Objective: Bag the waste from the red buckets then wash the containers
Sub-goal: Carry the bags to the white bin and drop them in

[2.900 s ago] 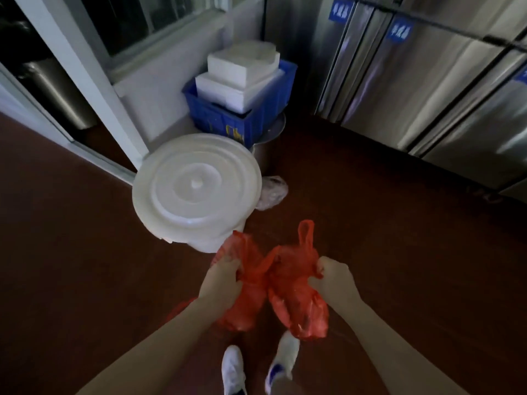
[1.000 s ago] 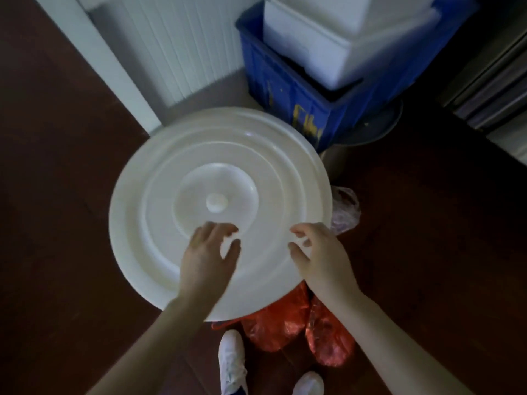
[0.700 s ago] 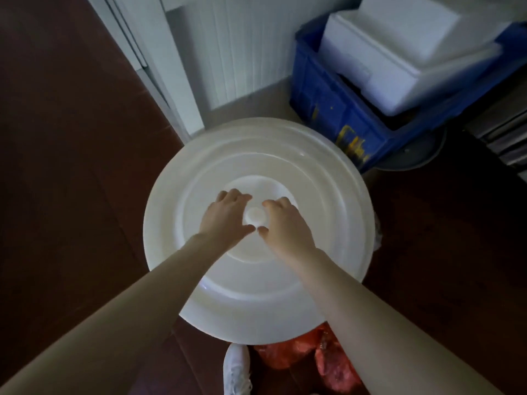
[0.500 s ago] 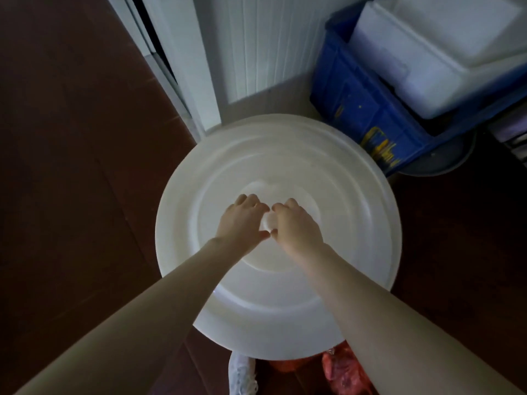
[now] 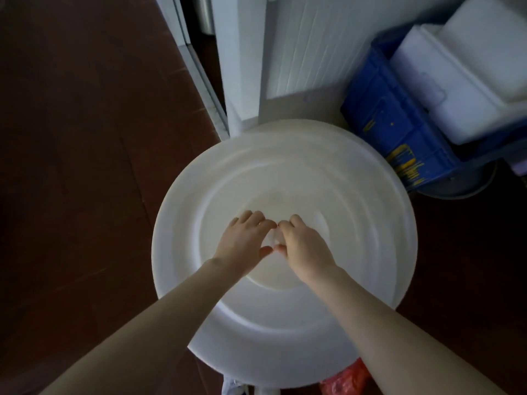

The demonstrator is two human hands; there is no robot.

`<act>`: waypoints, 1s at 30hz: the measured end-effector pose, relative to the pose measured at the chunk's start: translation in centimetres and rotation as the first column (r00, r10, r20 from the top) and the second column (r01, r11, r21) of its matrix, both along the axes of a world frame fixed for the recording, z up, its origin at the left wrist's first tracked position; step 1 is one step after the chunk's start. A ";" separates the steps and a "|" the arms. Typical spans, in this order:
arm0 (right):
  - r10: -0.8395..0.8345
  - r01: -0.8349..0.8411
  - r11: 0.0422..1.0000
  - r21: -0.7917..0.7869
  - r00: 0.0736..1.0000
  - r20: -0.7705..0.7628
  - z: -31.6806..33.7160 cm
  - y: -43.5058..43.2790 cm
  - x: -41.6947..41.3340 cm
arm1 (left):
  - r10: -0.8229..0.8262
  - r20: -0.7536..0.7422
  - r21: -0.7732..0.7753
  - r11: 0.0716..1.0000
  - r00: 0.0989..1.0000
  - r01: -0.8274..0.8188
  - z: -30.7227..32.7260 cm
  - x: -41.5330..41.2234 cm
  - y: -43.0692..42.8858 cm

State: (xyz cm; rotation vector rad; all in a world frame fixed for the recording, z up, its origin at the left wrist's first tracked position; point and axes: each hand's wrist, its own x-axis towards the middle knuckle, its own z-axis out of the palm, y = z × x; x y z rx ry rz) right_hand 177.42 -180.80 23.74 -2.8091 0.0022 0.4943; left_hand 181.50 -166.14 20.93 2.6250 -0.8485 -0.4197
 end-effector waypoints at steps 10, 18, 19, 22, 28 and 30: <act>0.300 -0.303 0.951 0.063 0.953 0.043 5.5 14.3 -5.8 | 0.311 0.035 0.043 0.949 0.950 -0.312 6.6 -11.5 15.8; 0.557 -0.558 0.829 0.042 0.830 0.039 2.4 32.0 -9.6 | 0.566 -0.012 0.103 0.820 0.824 -0.562 4.8 -20.9 32.4; 0.580 -0.581 0.814 0.025 0.814 0.030 1.7 34.0 -9.9 | 0.575 -0.018 0.126 0.813 0.818 -0.569 4.1 -21.8 34.2; 0.638 -0.638 0.770 -0.013 0.770 -0.009 -1.0 39.1 -10.6 | 0.590 -0.051 0.202 0.796 0.805 -0.571 2.0 -23.9 38.8; 0.640 -0.639 0.767 -0.063 0.768 -0.006 -7.2 43.4 -11.0 | 0.548 -0.084 0.280 0.814 0.832 -0.508 -3.4 -26.9 44.9; 0.656 -0.654 0.754 -0.064 0.754 0.033 -9.3 43.8 -10.7 | 0.539 -0.116 0.302 0.819 0.834 -0.487 -5.4 -27.1 45.5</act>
